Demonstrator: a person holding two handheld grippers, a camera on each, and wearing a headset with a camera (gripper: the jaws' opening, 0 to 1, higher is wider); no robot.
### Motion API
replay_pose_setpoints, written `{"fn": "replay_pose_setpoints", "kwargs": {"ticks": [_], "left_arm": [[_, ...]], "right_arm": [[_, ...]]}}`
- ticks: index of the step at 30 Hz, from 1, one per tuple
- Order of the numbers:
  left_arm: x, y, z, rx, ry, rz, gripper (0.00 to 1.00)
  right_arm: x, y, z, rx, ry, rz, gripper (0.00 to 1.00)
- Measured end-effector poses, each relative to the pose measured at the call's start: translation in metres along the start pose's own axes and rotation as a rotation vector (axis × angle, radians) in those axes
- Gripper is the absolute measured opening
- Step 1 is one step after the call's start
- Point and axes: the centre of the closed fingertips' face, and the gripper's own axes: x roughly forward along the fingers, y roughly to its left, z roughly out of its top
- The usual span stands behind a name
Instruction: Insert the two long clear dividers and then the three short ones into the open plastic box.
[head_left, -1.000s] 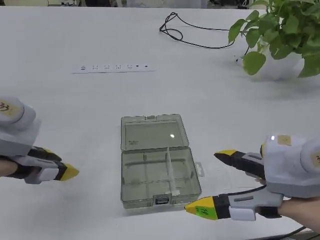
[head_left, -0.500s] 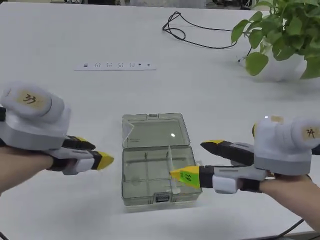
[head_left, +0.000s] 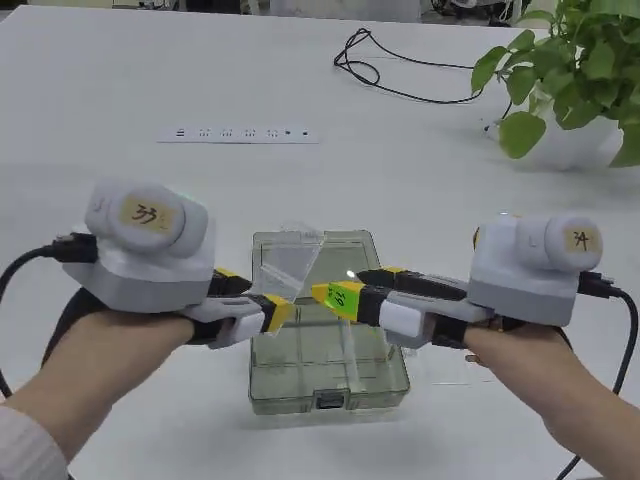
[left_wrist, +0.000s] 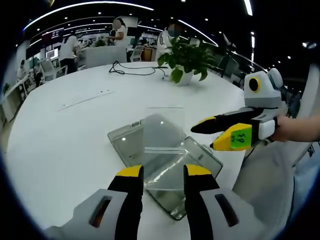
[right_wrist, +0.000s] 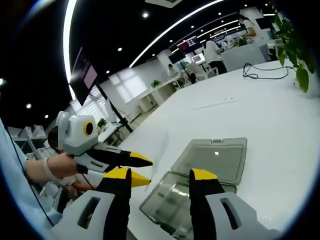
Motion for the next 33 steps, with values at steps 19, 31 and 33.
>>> {"fn": "replay_pose_setpoints", "kwargs": {"ticks": [19,31,33], "left_arm": [[0.011,-0.013,0.005,-0.118,-0.091,0.025,0.30],[0.009,-0.014,-0.001,-0.145,-0.095,0.029,0.30],[0.009,-0.014,-0.003,-0.154,-0.097,0.025,0.30]], "right_arm": [[0.012,-0.012,0.003,0.055,-0.009,-0.073,0.10],[0.017,-0.002,-0.005,0.041,0.039,-0.054,0.02],[0.016,-0.002,-0.007,0.041,0.049,-0.057,0.02]]}}
